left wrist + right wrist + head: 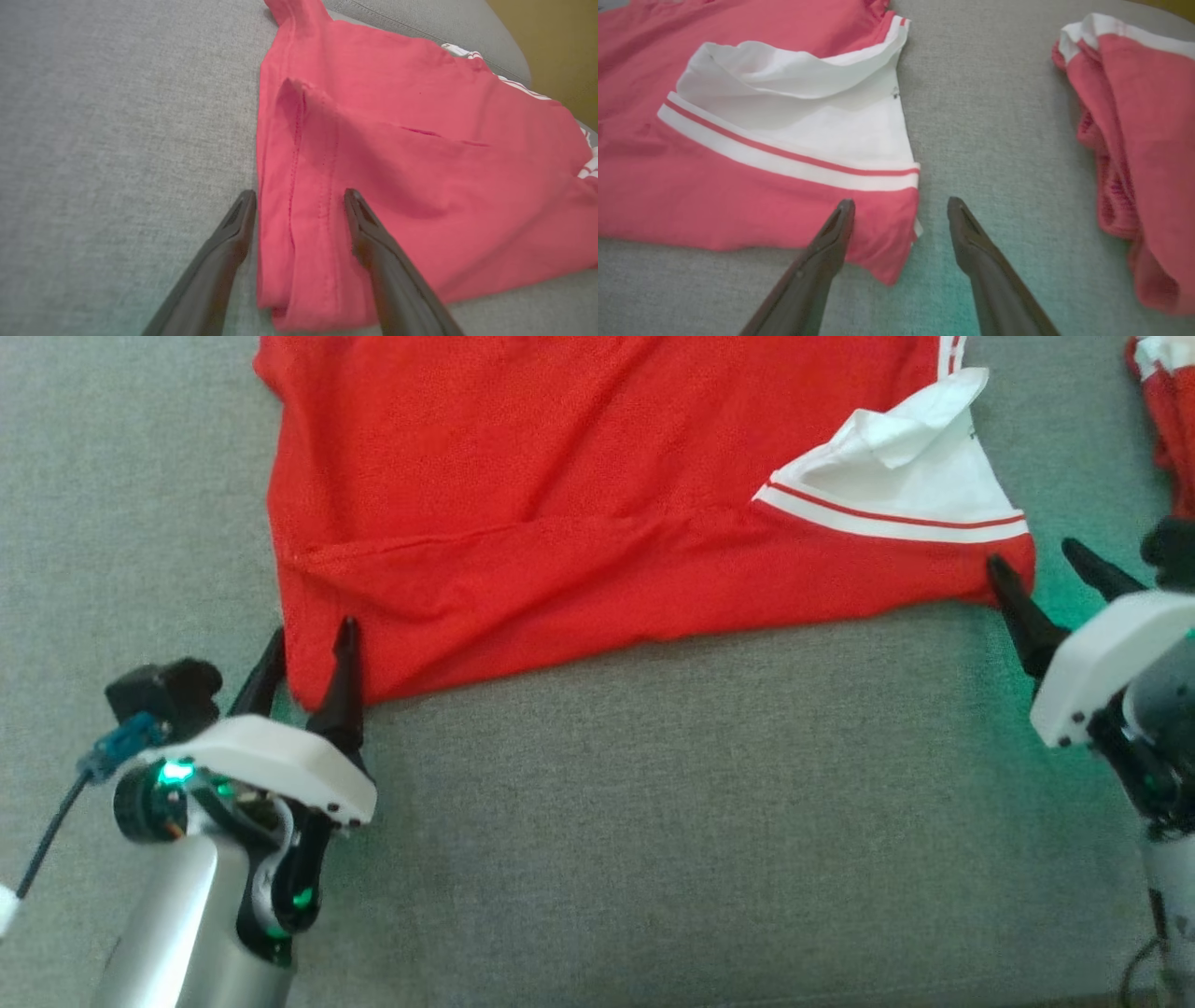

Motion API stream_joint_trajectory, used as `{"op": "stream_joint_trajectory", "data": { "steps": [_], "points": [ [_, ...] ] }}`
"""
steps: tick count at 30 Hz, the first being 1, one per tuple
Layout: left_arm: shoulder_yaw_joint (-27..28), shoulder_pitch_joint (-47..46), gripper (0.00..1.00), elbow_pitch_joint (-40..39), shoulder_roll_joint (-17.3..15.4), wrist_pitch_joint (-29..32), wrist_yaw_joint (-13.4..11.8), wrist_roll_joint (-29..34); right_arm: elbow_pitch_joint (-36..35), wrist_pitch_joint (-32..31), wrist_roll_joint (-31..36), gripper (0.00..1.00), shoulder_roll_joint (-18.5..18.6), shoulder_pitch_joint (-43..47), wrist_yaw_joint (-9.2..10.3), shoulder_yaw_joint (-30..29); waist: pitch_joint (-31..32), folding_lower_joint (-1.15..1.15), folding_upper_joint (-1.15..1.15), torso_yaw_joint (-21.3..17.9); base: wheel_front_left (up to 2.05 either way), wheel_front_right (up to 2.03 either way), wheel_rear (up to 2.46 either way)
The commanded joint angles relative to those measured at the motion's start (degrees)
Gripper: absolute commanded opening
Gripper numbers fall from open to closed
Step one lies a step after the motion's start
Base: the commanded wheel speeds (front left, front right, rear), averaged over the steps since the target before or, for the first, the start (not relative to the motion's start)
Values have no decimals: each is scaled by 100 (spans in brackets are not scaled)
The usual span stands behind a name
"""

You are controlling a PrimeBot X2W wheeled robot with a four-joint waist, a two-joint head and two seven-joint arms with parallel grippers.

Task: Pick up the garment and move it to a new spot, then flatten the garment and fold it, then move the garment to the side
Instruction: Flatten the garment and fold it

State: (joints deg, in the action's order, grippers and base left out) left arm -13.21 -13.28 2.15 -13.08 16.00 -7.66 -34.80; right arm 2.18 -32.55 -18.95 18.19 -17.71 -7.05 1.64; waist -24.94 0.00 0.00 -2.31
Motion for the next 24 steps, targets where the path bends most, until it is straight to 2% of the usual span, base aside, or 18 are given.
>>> {"op": "stream_joint_trajectory", "data": {
  "steps": [1, 4, 15, 16, 17, 19, 24],
  "points": [
    [119, -132, 100, -81, -156, 84, -26, 32, -163, -79, 37, 100, -16, -174, -44, 43, -62, 0, 0, 22, 0, 0, 0],
    [46, -222, 100, 37, -182, 180, 20, 28, 57, -256, 22, 100, -142, -335, -44, 134, -104, 0, 0, 52, 0, 0, 0],
    [-175, -277, 100, 305, -148, 369, 242, -109, 375, -603, -219, 100, -116, -409, -44, 455, -80, 0, 0, 75, 0, 0, 0],
    [-206, -268, 53, 326, -138, 408, 279, -144, 413, -663, -301, 100, -123, -408, -44, 488, -68, 0, 0, 67, 0, 0, 0],
    [-235, -252, 0, 340, -131, 447, 321, -184, 447, -738, -385, 100, -111, -410, -44, 549, -56, 0, 0, 62, 0, 0, 0],
    [-301, -206, 0, 344, -173, 524, 438, -235, 491, -828, -580, 0, -60, -417, -44, 615, -17, 0, 0, 59, 0, 0, 0],
    [-195, -3, 0, 132, -324, 655, 604, -510, 375, -957, -1141, 0, 271, -326, -44, 507, 181, 0, 0, 110, 0, 0, 0]
  ]
}}
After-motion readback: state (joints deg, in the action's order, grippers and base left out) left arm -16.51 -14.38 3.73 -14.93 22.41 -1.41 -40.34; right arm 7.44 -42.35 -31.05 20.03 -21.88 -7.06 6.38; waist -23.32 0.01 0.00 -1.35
